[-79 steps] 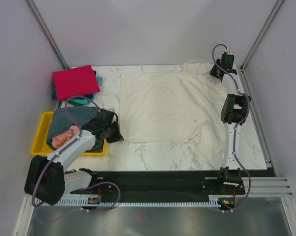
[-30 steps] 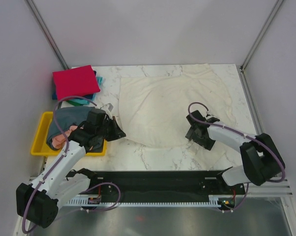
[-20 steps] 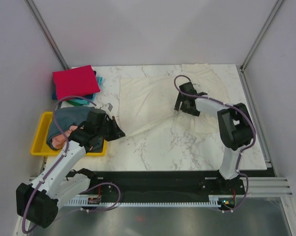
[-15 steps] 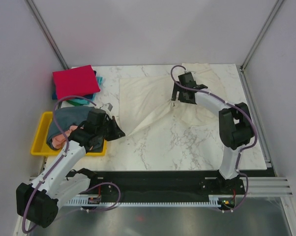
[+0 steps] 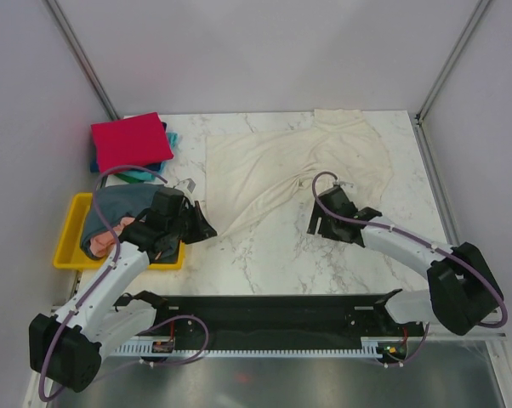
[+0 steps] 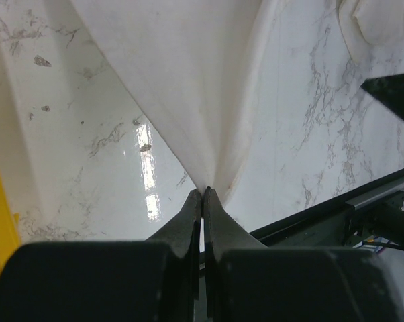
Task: Fold and stack the t-shirts
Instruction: Flatten the tshirt out
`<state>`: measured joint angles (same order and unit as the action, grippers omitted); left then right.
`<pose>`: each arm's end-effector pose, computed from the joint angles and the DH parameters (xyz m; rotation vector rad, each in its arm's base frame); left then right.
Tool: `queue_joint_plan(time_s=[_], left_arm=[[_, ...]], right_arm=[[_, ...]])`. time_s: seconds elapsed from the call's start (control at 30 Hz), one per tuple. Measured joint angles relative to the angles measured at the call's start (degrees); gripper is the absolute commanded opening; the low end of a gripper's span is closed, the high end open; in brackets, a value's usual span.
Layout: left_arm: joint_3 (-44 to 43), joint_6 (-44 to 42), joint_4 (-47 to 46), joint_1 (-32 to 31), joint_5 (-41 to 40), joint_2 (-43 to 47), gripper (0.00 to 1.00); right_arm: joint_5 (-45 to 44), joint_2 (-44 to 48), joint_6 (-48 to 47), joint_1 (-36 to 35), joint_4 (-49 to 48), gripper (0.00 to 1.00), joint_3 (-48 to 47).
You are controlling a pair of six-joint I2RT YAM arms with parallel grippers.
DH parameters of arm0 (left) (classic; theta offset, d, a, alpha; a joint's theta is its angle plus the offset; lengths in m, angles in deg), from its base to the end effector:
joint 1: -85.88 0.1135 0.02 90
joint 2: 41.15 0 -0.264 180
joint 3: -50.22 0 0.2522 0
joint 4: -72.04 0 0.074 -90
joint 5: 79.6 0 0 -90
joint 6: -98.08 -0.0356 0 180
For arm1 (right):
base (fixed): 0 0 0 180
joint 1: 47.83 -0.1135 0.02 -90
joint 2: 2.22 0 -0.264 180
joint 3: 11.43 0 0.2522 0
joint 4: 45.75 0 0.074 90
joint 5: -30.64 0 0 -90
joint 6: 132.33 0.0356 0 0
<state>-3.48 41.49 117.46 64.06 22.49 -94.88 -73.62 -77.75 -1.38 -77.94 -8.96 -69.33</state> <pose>0.1758 -0.0784 0.2487 -0.1420 2.4546 -0.6969 0.2272 0.1216 0.2045 0.3345 2.4684 0.2107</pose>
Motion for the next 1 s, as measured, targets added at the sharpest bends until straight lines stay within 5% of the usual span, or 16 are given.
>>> queue_joint_plan(time_s=[0.2, 0.8, 0.9, 1.0], left_arm=[[0.0, 0.0, 0.0, 0.0, 0.0, 0.0, 0.02], [0.0, 0.0, 0.0, 0.0, 0.0, -0.1, 0.02], [0.0, 0.0, 0.0, 0.0, 0.0, -0.1, 0.02], [0.0, 0.0, 0.0, 0.0, 0.0, -0.1, 0.02]], right_arm=[[-0.2, -4.0, 5.3, -1.9, -0.1, 0.72, 5.0], [-8.4, -14.0, 7.9, -0.3, -7.0, 0.5, -0.9], [-9.3, -14.7, 7.9, 0.0, -7.2, 0.4, -1.2], [-10.0, -15.3, 7.8, 0.2, -7.7, 0.19, -1.5]])
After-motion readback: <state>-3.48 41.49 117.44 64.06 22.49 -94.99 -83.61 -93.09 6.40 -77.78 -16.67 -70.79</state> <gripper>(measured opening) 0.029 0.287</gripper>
